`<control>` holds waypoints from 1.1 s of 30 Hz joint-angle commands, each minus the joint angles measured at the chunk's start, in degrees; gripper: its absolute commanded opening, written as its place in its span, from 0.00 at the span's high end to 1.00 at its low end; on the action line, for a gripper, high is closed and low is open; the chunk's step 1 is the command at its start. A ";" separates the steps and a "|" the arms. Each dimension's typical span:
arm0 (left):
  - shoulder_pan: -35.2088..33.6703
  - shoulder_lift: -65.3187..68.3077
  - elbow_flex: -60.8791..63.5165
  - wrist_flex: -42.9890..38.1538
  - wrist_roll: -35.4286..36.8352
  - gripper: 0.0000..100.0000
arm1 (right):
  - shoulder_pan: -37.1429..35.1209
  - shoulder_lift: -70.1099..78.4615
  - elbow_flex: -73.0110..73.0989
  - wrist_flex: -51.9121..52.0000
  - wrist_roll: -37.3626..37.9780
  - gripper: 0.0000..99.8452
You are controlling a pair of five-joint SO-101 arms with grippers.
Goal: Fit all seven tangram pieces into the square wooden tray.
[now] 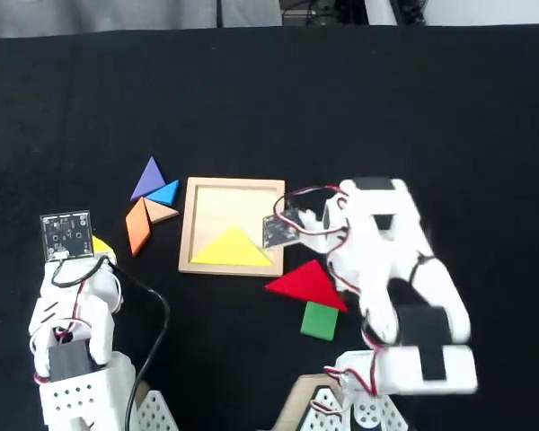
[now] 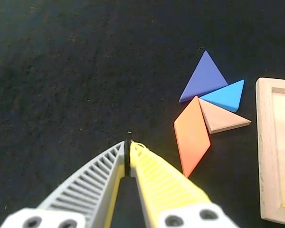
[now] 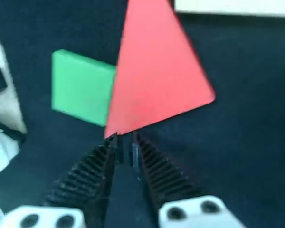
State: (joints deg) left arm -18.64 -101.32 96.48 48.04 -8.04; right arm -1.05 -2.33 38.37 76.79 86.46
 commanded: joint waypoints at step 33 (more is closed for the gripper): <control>-0.22 -0.09 1.10 0.18 -0.18 0.97 | -19.78 -4.53 4.44 -9.85 -32.35 0.71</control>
State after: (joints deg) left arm -18.64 -101.32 96.48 48.04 -8.04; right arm -20.31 -8.48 46.37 67.30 54.55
